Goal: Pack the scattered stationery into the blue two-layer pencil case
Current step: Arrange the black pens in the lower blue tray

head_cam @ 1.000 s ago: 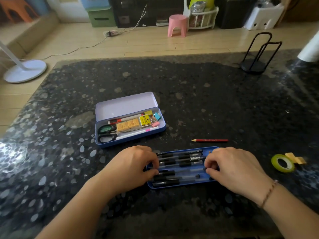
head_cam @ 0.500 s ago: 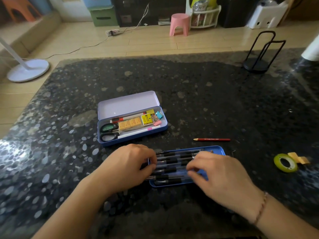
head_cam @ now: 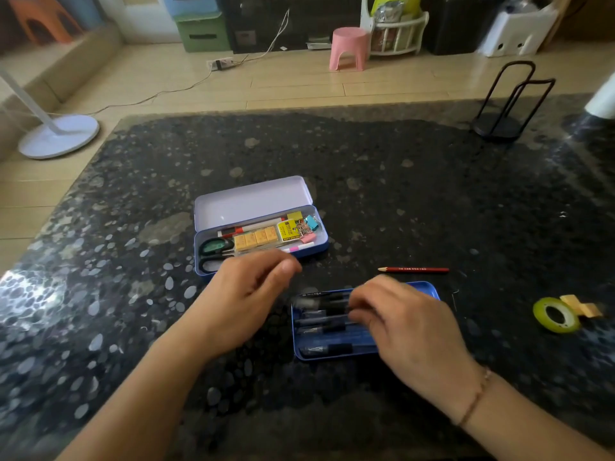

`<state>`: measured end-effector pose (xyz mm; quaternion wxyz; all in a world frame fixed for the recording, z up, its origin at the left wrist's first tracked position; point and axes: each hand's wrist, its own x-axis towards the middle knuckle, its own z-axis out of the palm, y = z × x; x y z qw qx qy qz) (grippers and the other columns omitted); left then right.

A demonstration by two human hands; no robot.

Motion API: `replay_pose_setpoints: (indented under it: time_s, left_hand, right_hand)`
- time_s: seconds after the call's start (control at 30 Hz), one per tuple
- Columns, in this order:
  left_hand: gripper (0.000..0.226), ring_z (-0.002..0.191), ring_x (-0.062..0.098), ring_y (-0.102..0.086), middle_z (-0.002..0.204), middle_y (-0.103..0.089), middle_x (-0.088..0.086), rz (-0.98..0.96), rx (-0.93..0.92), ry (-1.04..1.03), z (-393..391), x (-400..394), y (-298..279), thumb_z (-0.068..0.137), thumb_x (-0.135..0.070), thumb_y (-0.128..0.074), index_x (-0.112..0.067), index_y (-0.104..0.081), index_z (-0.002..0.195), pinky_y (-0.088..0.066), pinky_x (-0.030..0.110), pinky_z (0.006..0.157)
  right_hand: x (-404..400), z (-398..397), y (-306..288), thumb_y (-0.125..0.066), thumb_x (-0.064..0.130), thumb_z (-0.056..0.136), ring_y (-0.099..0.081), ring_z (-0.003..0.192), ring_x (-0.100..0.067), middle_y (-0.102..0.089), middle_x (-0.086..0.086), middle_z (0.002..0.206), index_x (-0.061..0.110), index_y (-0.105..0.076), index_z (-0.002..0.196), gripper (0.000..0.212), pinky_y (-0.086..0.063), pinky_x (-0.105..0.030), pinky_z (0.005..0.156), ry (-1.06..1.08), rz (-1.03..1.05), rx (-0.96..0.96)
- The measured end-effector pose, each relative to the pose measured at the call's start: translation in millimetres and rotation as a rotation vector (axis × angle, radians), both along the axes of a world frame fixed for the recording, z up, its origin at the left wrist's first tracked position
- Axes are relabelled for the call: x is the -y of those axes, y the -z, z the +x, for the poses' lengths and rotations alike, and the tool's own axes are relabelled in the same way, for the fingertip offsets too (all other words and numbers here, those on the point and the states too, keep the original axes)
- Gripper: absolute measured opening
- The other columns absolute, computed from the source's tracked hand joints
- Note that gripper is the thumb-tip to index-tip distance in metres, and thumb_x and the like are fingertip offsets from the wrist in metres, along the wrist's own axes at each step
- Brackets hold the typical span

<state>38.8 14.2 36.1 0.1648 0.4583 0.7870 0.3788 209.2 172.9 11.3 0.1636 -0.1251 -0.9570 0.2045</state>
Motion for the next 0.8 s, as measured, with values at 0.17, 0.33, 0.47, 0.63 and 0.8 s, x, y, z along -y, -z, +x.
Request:
replay_pose_setpoints:
  time_s: [0.17,0.33,0.47,0.63,0.8]
  left_hand:
    - [0.029,0.094,0.003,-0.065,0.098,-0.07,-0.012,0.013,0.155,0.114,38,-20,-4,0.09,-0.041,-0.056,-0.028,-0.065,0.115,-0.053,0.024,0.081]
    - [0.012,0.08,0.005,-0.066,0.083,-0.069,-0.014,0.063,0.023,0.111,48,-22,-1,0.089,-0.024,-0.065,-0.025,-0.07,0.1,-0.053,0.023,0.071]
    - [0.017,0.079,0.004,-0.063,0.084,-0.066,-0.016,0.047,-0.145,0.125,43,-21,4,0.086,-0.038,-0.063,-0.027,-0.068,0.098,-0.052,0.024,0.069]
    - [0.019,0.073,0.003,-0.058,0.081,-0.067,-0.013,-0.099,-0.337,0.281,39,-20,15,0.089,-0.043,-0.057,-0.029,-0.067,0.095,-0.05,0.027,0.07]
    - [0.023,0.084,0.007,-0.053,0.089,-0.065,-0.014,-0.151,-0.418,0.319,34,-19,24,0.093,-0.041,-0.05,-0.029,-0.068,0.098,-0.048,0.033,0.075]
  right_hand:
    - [3,-3,-22,-0.063,0.026,0.083,-0.068,0.071,-0.013,-0.065,0.008,0.089,0.036,-0.053,0.113,0.034,-0.05,-0.02,0.054,0.085,-0.944,-0.262]
    - [-15,5,-35,-0.068,0.019,0.077,-0.069,0.068,-0.027,-0.068,-0.011,0.083,0.024,-0.064,0.107,0.03,-0.052,-0.03,0.05,0.02,-1.087,-0.31]
    - [-45,17,-45,-0.067,0.029,0.077,-0.064,0.057,-0.031,-0.066,-0.017,0.067,0.02,-0.072,0.088,0.015,-0.054,-0.035,0.052,0.052,-0.967,-0.218]
    - [-67,28,-39,-0.072,0.037,0.077,-0.066,0.076,-0.006,-0.069,0.012,0.079,0.036,-0.071,0.086,0.009,-0.053,-0.024,0.069,0.048,-0.375,0.225]
    - [-64,23,-31,-0.062,0.047,0.085,-0.054,0.084,0.003,-0.057,0.022,0.09,0.042,-0.07,0.104,0.021,-0.05,-0.026,0.078,-0.004,-0.085,0.525]
